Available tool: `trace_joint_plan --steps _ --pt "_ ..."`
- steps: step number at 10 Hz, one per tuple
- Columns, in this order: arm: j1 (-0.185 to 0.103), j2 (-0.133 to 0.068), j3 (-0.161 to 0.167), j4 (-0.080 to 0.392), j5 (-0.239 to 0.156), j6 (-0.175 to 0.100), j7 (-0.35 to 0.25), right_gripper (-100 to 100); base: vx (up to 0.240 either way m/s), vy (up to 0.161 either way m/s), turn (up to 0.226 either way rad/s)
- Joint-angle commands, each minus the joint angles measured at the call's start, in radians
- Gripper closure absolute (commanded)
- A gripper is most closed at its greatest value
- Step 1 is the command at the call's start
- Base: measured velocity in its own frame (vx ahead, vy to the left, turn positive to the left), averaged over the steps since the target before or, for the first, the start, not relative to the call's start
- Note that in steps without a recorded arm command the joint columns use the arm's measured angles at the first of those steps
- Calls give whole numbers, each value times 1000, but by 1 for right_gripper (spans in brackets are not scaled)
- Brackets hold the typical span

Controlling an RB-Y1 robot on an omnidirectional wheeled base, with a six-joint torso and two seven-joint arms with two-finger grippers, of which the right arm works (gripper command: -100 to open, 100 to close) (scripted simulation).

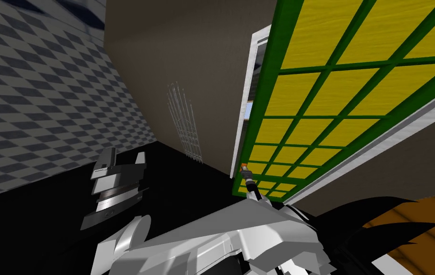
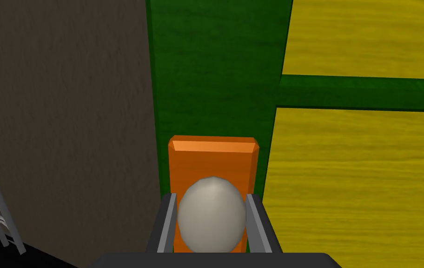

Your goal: Pull the door open

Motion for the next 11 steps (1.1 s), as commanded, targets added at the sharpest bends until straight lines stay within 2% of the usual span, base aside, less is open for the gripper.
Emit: trace_joint_plan --steps 1,7,8,9,11 --pt "4 -7 17 -2 11 -6 -17 100 -219 7 80" --pt "24 -46 88 -26 55 -21 -88 100 -245 -20 74" --pt "20 -41 83 -21 51 -19 -80 100 -110 1 20" --pt "31 -53 111 -27 69 -28 -105 100 -144 9 57" --pt "37 -63 129 -32 80 -37 -122 100 -210 -27 52"
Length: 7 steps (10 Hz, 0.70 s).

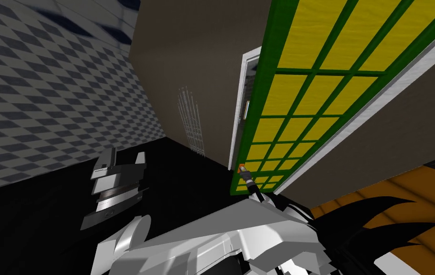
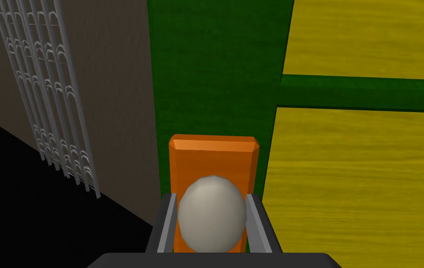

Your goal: Pull the door open

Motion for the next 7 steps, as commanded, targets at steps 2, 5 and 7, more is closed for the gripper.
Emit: trace_joint_plan --steps 2,5,7 --pt "14 -14 28 -17 17 -9 -24 100 -215 -43 51" --pt "29 -37 71 -31 44 -29 -63 100 -222 -47 51" --pt "42 -51 87 -24 54 -50 -83 100 -125 -20 74"
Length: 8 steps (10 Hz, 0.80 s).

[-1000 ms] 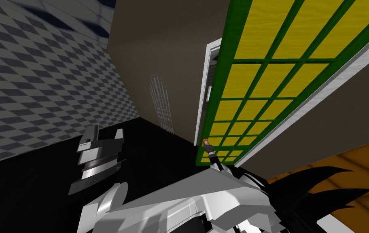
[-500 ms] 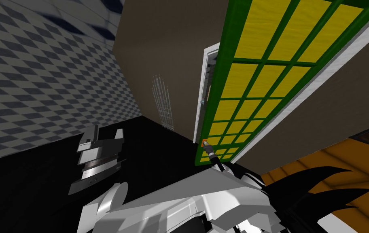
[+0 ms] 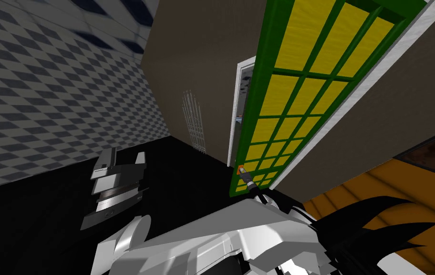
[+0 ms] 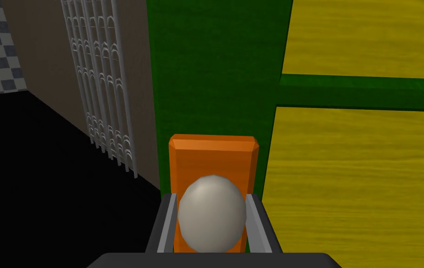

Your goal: Pull the door open

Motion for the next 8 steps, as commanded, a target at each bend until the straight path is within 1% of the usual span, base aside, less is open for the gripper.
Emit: trace_joint_plan --steps 1,2,3,7,8 --pt "6 -11 16 7 10 -25 -20 100 -211 -46 93" --pt "18 -26 32 6 20 -47 -40 100 -233 -48 100" --pt "27 -37 44 5 27 -63 -54 100 -227 -59 103" --pt "57 -74 82 2 50 -114 -101 100 -197 -68 81" --pt "53 -65 79 4 48 -102 -92 100 -77 -24 23"
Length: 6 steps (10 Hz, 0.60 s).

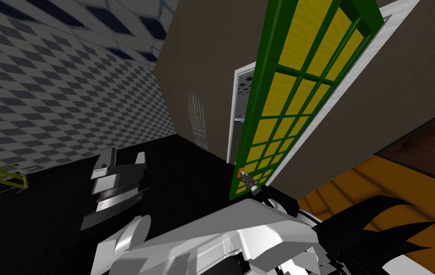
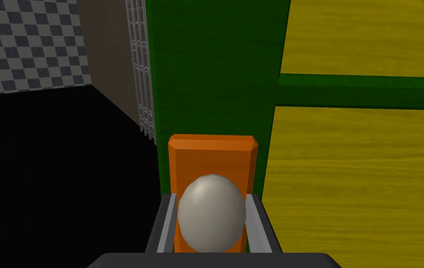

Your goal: Pull the door open

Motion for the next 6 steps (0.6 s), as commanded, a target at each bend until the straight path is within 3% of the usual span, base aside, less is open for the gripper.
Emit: trace_joint_plan --steps 1,6 --pt "9 -11 8 9 5 -26 -12 100 -155 -31 166" --pt "34 -39 31 32 19 -97 -46 100 -196 -66 140"
